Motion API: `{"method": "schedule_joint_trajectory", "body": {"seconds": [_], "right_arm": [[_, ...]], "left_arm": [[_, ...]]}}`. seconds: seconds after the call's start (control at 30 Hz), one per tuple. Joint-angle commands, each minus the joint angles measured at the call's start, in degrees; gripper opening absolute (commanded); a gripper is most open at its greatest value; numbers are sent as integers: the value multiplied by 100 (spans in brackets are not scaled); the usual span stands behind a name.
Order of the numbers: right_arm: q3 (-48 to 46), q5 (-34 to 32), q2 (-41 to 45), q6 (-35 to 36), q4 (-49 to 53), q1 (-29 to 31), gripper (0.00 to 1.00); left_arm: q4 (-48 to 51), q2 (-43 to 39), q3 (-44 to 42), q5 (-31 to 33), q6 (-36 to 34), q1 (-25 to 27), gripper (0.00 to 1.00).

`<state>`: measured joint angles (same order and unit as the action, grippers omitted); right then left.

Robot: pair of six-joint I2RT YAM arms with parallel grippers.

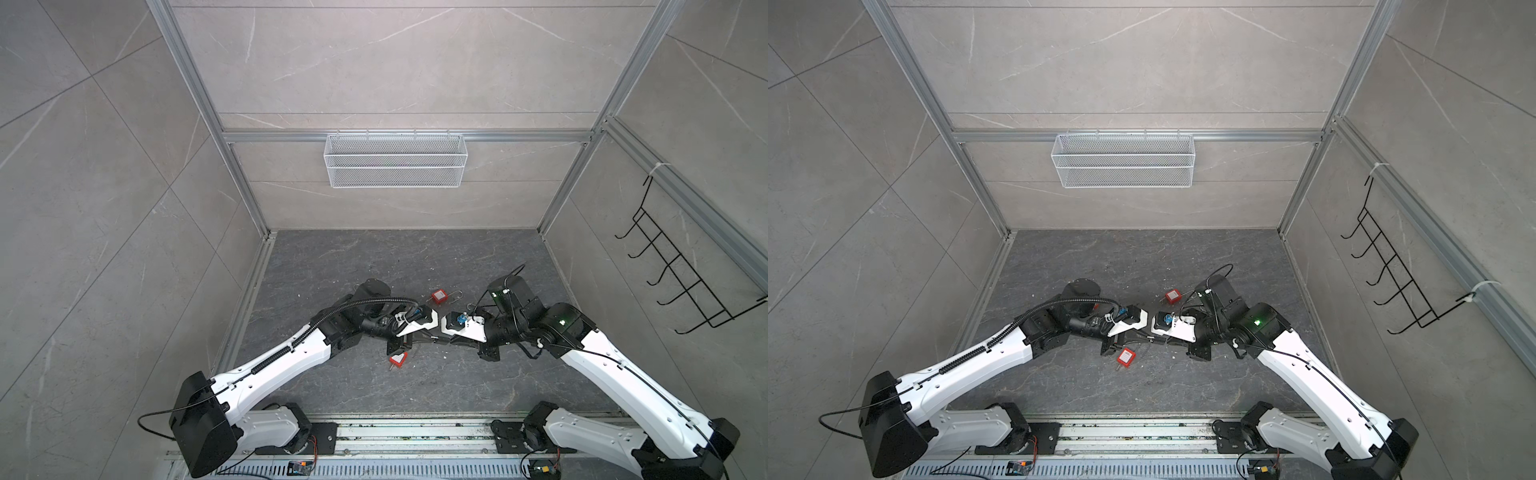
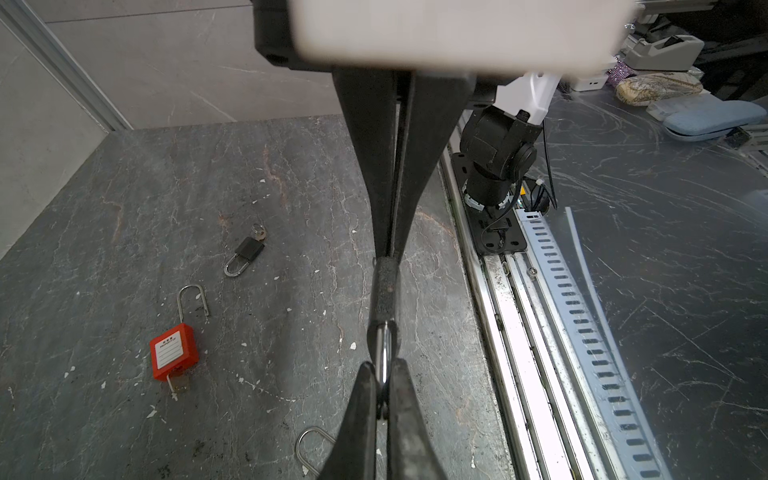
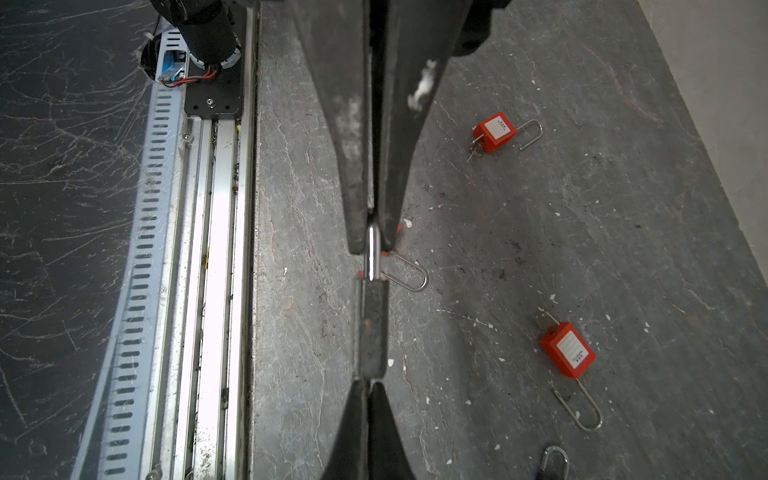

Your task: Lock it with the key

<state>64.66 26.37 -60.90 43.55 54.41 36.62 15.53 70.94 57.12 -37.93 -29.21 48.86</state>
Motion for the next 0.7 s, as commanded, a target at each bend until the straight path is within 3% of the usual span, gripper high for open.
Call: {"method": "schedule_joint_trajectory", "body": {"seconds": [0.0, 0.37, 0.67], "right_arm": [[-142, -168, 0, 136, 235, -24, 0], [-541, -265, 167, 11, 239, -608, 0], [-1006, -509, 613, -365, -280, -1815, 0]], "left_arm": [[61, 7, 316, -135, -204, -62, 0], [997, 224, 761, -314, -846, -529, 0], [3068, 1785, 2212, -298, -1595, -538, 0]]}}
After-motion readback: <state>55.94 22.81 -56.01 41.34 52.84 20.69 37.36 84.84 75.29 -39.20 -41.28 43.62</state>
